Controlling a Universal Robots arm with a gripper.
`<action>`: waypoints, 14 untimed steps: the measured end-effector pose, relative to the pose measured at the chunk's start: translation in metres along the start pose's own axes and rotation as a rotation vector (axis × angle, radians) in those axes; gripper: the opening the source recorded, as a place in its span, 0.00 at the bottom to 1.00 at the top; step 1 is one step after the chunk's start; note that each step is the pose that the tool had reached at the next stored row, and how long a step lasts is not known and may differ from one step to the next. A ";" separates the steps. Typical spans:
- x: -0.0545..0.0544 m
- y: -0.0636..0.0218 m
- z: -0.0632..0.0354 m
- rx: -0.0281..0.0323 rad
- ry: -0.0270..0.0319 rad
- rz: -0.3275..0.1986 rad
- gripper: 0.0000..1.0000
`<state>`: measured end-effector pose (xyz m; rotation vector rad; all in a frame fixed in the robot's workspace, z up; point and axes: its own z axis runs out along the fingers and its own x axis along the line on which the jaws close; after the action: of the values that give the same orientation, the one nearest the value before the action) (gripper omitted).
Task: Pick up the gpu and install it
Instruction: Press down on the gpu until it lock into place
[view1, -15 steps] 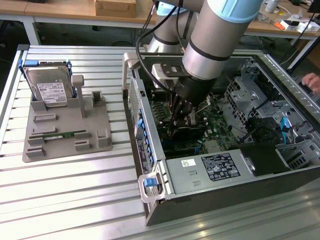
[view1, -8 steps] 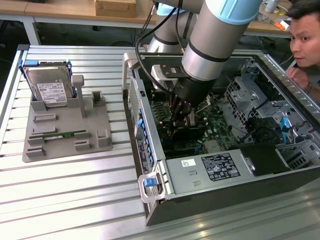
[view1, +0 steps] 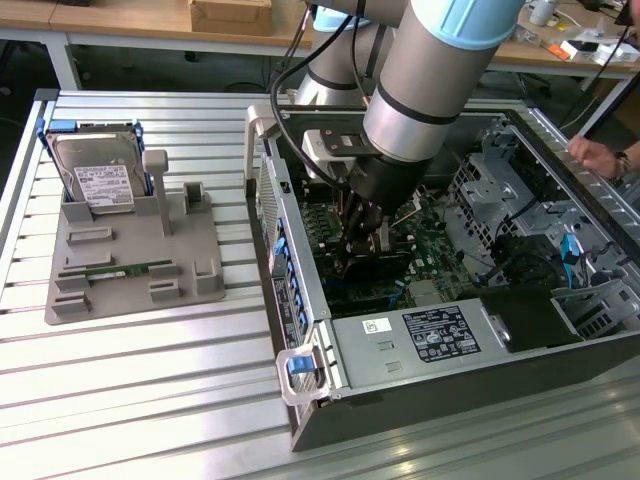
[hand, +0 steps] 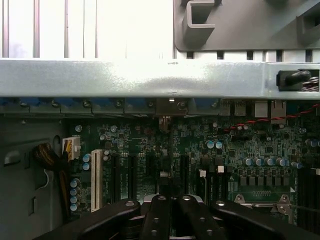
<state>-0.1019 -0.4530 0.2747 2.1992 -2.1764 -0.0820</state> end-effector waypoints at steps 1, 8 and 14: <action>0.000 0.0000 0.0005 -0.0002 0.0002 0.000 0.11; 0.000 -0.0004 0.0107 -0.0002 0.0003 0.000 0.11; 0.000 0.0008 -0.0050 0.0027 -0.0002 0.000 0.11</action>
<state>-0.1023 -0.4529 0.2797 2.2007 -2.1778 -0.0794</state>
